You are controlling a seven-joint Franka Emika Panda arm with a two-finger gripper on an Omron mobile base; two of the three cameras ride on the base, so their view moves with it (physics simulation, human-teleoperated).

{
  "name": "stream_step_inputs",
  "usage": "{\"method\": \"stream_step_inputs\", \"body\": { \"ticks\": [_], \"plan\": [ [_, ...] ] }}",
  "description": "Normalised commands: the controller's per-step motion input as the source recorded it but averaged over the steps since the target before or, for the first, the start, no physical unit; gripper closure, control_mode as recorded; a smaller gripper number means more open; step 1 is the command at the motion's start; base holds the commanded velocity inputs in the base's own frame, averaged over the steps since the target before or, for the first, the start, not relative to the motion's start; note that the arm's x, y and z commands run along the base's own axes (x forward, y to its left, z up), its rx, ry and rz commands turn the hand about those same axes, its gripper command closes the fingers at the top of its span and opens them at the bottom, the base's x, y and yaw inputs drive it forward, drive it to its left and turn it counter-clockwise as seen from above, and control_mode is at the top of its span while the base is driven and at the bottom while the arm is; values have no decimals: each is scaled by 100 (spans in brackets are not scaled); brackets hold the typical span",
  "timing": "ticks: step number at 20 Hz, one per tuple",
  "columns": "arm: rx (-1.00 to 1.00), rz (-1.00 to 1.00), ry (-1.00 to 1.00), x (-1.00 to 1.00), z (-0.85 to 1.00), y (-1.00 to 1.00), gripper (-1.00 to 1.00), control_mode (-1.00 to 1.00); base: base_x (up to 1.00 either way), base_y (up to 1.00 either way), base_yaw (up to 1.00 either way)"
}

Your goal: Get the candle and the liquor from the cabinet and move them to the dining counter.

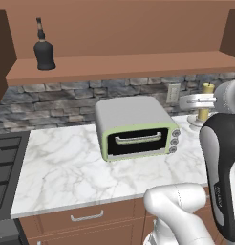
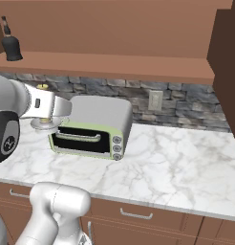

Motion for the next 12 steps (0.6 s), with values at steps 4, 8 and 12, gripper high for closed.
{"method": "stream_step_inputs", "body": {
  "ticks": [4,8,12],
  "plan": [
    [0,0,0,0,0,0,100,-100,0,0,0],
    [0,0,0,0,0,0,100,100,-16,0,0],
    [0,0,0,0,0,0,100,100,-100,-3,7]
  ]
}}
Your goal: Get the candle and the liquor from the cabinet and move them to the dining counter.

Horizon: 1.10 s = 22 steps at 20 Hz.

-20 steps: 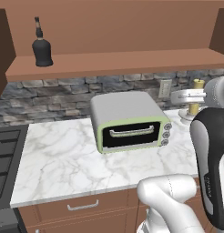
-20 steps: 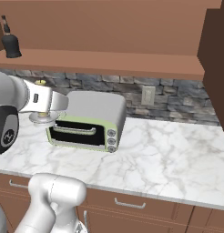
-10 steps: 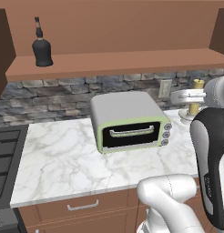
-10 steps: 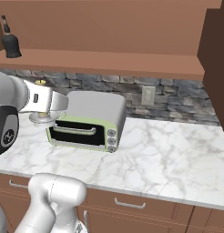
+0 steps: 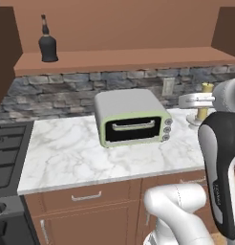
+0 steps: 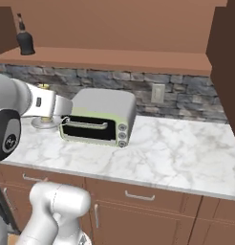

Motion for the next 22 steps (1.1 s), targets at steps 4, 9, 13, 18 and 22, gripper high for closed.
{"method": "stream_step_inputs", "body": {
  "ticks": [4,9,13,18,22],
  "plan": [
    [0,0,0,0,0,0,100,100,-100,-16,27],
    [0,0,0,0,0,0,100,100,-57,8,87],
    [0,0,0,0,0,0,100,100,-14,0,100],
    [0,0,0,0,0,0,100,100,-14,0,100],
    [0,0,0,0,0,0,100,100,-14,0,100]
  ]
}}
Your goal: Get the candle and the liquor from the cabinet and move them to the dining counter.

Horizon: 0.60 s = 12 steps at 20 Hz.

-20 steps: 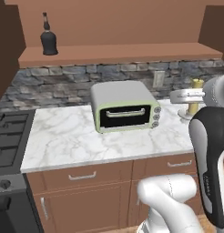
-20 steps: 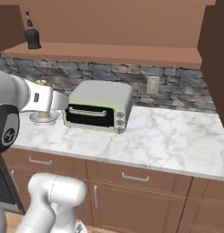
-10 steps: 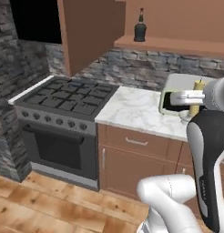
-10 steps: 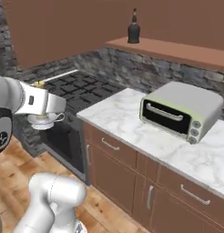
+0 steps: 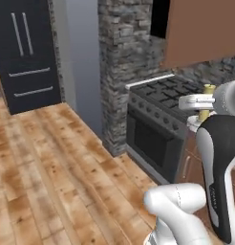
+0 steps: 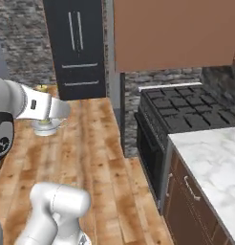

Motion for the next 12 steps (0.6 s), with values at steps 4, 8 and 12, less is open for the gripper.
{"method": "stream_step_inputs", "body": {
  "ticks": [4,8,12],
  "plan": [
    [0,0,0,0,0,0,100,100,-14,0,100],
    [0,0,0,0,0,0,100,100,-14,0,100],
    [0,0,0,0,0,0,100,100,-12,0,100]
  ]
}}
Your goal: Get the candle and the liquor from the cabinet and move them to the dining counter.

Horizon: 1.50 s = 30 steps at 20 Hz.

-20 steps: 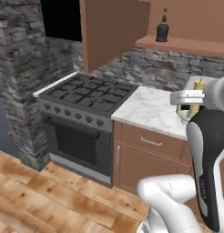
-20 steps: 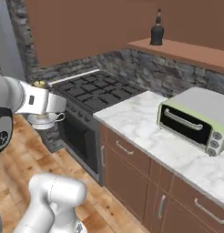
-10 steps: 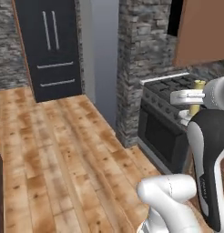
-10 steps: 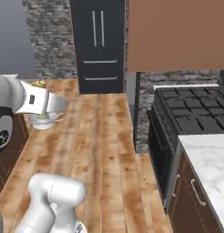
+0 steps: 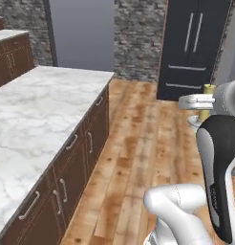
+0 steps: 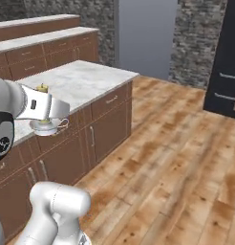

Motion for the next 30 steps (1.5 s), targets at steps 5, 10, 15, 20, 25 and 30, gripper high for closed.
{"method": "stream_step_inputs", "body": {
  "ticks": [5,10,15,20,25,30],
  "plan": [
    [0,0,0,0,0,0,100,100,1,4,95],
    [0,0,0,0,0,0,100,100,26,2,82],
    [0,0,0,0,0,0,100,100,2,0,100],
    [0,0,0,0,0,0,100,100,0,0,100],
    [0,0,0,0,0,0,100,100,16,11,93],
    [0,0,0,0,0,0,100,100,93,81,21]
  ]
}}
